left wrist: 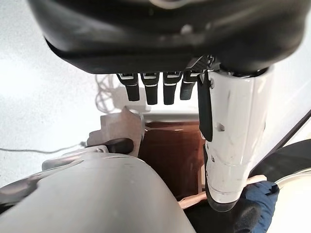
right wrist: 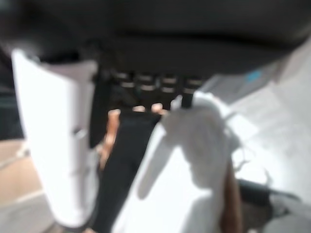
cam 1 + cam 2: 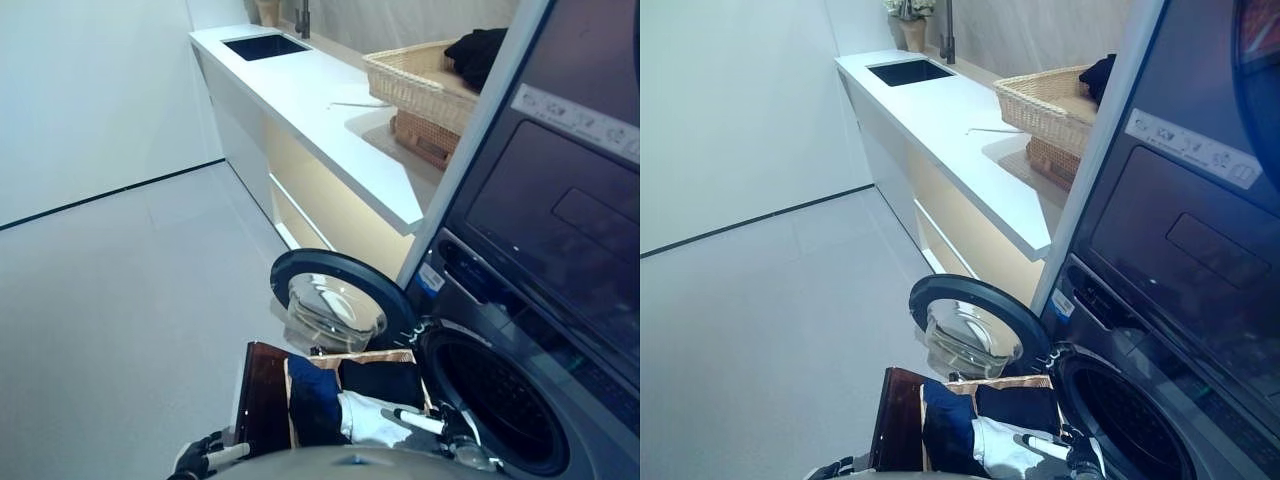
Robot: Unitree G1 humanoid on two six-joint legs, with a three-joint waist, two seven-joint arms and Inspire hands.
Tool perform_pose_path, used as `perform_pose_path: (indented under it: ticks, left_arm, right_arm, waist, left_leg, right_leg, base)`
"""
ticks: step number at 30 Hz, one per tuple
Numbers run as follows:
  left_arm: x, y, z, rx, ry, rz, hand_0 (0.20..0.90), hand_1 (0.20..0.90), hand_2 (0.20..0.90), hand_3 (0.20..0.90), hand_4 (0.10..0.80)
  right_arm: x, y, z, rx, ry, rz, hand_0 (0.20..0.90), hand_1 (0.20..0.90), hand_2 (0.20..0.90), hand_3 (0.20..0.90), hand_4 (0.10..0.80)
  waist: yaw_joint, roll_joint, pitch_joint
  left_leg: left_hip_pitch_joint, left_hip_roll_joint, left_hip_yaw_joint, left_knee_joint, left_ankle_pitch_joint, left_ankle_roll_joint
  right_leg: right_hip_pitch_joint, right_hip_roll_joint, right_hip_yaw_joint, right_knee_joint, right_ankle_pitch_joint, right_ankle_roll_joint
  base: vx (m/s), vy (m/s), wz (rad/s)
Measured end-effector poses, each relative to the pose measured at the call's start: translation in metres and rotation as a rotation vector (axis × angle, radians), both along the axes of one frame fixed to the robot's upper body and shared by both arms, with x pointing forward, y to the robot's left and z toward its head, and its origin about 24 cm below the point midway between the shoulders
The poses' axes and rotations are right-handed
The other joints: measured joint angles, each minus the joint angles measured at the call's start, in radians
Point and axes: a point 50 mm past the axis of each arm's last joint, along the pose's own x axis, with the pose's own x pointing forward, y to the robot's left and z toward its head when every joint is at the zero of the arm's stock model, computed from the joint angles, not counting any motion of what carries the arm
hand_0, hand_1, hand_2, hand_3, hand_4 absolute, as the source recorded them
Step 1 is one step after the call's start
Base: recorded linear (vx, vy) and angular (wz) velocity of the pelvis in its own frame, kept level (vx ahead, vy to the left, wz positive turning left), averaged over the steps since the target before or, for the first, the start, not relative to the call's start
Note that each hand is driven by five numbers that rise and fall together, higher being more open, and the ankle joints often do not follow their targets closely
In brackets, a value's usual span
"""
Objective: Pick up the clothes and place them into the washing machine
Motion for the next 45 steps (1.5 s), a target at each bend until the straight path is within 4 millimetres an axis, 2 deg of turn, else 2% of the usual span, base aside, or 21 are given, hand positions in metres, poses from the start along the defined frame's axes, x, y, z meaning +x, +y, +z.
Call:
perform_pose_path:
  ticks: [2, 6, 7, 10, 11, 12, 14, 17, 22, 28, 32, 39, 45]
  left_arm:
    - [0.001, 0.000, 0.000, 0.001, -0.002, -0.009, 0.900, 0.900, 0.900, 0.900, 0.800]
    - [0.014, -0.001, 0.002, 0.006, -0.043, -0.019, 0.900, 0.900, 0.900, 0.900, 0.800]
    - [0.018, -0.001, 0.002, 0.010, -0.050, -0.019, 0.900, 0.900, 0.900, 0.900, 0.800]
    - [0.023, 0.001, 0.004, 0.018, -0.068, -0.007, 0.900, 0.900, 0.900, 0.900, 0.800]
    - [0.027, 0.000, 0.005, 0.019, -0.090, -0.009, 0.900, 0.900, 0.900, 0.900, 0.800]
    - [0.043, -0.002, 0.008, 0.017, -0.142, -0.018, 0.900, 0.900, 0.900, 0.900, 0.800]
    - [0.052, -0.004, 0.010, 0.010, -0.176, -0.021, 0.900, 0.900, 0.900, 0.900, 0.800]
    - [0.069, -0.005, 0.014, 0.005, -0.234, -0.002, 0.900, 0.900, 0.900, 0.900, 0.800]
    - [0.098, -0.007, 0.024, 0.010, -0.319, -0.038, 0.900, 0.900, 0.900, 0.900, 0.800]
    - [0.114, -0.011, 0.031, -0.003, -0.383, -0.022, 0.900, 0.900, 0.900, 0.900, 0.800]
    - [0.122, -0.011, 0.034, 0.004, -0.402, -0.019, 0.900, 0.900, 0.900, 0.900, 0.800]
    - [0.133, -0.014, 0.039, -0.004, -0.444, -0.026, 0.900, 0.900, 0.900, 0.900, 0.800]
    - [0.134, -0.016, 0.039, -0.001, -0.447, -0.033, 0.900, 0.900, 0.900, 0.900, 0.800]
  right_arm:
    - [0.007, -0.004, 0.003, -0.036, -0.011, 0.051, 0.900, 0.900, 0.900, 0.900, 0.800]
    - [0.041, -0.010, 0.015, -0.090, -0.074, 0.142, 0.900, 0.900, 0.900, 0.900, 0.800]
    - [0.047, -0.010, 0.017, -0.097, -0.084, 0.161, 0.900, 0.900, 0.900, 0.900, 0.800]
    - [0.058, 0.000, 0.018, -0.154, -0.066, 0.340, 0.900, 0.900, 0.900, 0.900, 0.800]
    - [0.068, 0.004, 0.021, -0.180, -0.076, 0.412, 0.900, 0.900, 0.900, 0.900, 0.800]
    - [0.082, 0.006, 0.027, -0.220, -0.096, 0.503, 0.900, 0.900, 0.900, 0.900, 0.800]
    - [0.092, 0.007, 0.032, -0.253, -0.114, 0.561, 0.900, 0.900, 0.900, 0.900, 0.800]
    - [0.119, 0.003, 0.049, -0.412, -0.141, 0.791, 0.900, 0.900, 0.900, 0.900, 0.800]
    - [0.150, -0.005, 0.072, -0.602, -0.151, 1.006, 0.900, 0.900, 0.900, 0.900, 0.800]
    - [0.158, -0.012, 0.083, -0.763, -0.133, 1.195, 0.900, 0.900, 0.900, 0.900, 0.800]
    - [0.160, -0.013, 0.086, -0.787, -0.134, 1.226, 0.900, 0.900, 0.900, 0.900, 0.800]
    - [0.162, -0.009, 0.086, -0.777, -0.154, 1.217, 0.900, 0.900, 0.900, 0.900, 0.800]
    - [0.159, 0.010, 0.078, -0.691, -0.194, 1.171, 0.900, 0.900, 0.900, 0.900, 0.800]
  waist:
    - [0.001, 0.004, 0.006]
    - [0.014, 0.032, 0.031]
    - [0.023, 0.033, 0.037]
    - [0.039, 0.027, 0.058]
    - [0.053, 0.026, 0.069]
    - [0.061, 0.023, 0.095]
    - [0.075, 0.025, 0.114]
    - [0.074, 0.032, 0.141]
    - [0.078, 0.033, 0.195]
    - [0.075, 0.031, 0.230]
    - [0.063, 0.026, 0.235]
    - [0.050, 0.026, 0.260]
    - [0.048, 0.026, 0.267]
  left_leg:
    - [-0.003, -0.005, 0.002, 0.000, -0.002, 0.002]
    - [-0.056, -0.007, 0.033, 0.001, 0.002, 0.007]
    - [-0.070, -0.007, 0.040, 0.001, 0.005, 0.008]
    - [-0.083, -0.006, 0.049, 0.002, 0.005, 0.008]
    - [-0.110, -0.006, 0.048, 0.020, 0.006, 0.009]
    - [-0.147, -0.006, 0.017, 0.039, 0.005, 0.008]
    - [-0.165, -0.006, -0.005, 0.039, 0.013, 0.006]
    - [-0.224, -0.009, -0.017, 0.055, 0.013, 0.005]
    - [-0.279, -0.011, -0.019, 0.067, 0.018, 0.005]
    - [-0.294, -0.011, -0.018, 0.060, 0.018, 0.005]
    - [-0.300, -0.011, -0.015, 0.060, 0.018, 0.005]
    - [-0.302, -0.010, -0.001, 0.060, 0.018, 0.005]
    - [-0.318, -0.010, 0.000, 0.061, 0.018, 0.005]
  right_leg:
    - [-0.019, -0.007, 0.001, 0.022, -0.008, 0.004]
    - [-0.106, -0.016, 0.025, 0.062, -0.014, 0.007]
    - [-0.115, -0.015, 0.032, 0.055, -0.001, 0.015]
    - [-0.135, -0.014, 0.040, 0.049, 0.001, 0.014]
    - [-0.162, -0.013, 0.046, 0.057, 0.001, 0.013]
    - [-0.197, -0.012, 0.055, 0.065, 0.007, 0.008]
    - [-0.210, -0.010, 0.053, 0.066, 0.018, 0.009]
    - [-0.263, -0.012, 0.049, 0.076, 0.021, 0.011]
    - [-0.316, -0.014, 0.052, 0.088, 0.025, 0.012]
    - [-0.340, -0.013, 0.063, 0.085, 0.025, 0.012]
    - [-0.349, -0.013, 0.069, 0.085, 0.025, 0.012]
    - [-0.365, -0.011, 0.090, 0.094, 0.027, 0.014]
    - [-0.389, -0.011, 0.096, 0.107, 0.027, 0.014]
  base:
    - [-0.158, 0.069, -0.30]
    - [-0.082, -0.015, -0.31]
    - [0.005, -0.072, -0.20]
    - [-0.111, -0.089, -0.17]
    - [-0.125, -0.079, 0.04]
    - [-0.125, -0.060, 0.11]
    - [-0.131, -0.030, 0.08]
    - [-0.137, -0.008, 0.02]
    - [-0.030, -0.011, -0.01]
    - [-0.007, -0.003, -0.09]
    - [-0.017, 0.003, -0.10]
    - [-0.003, 0.000, -0.01]
    - [-0.018, 0.013, -0.06]
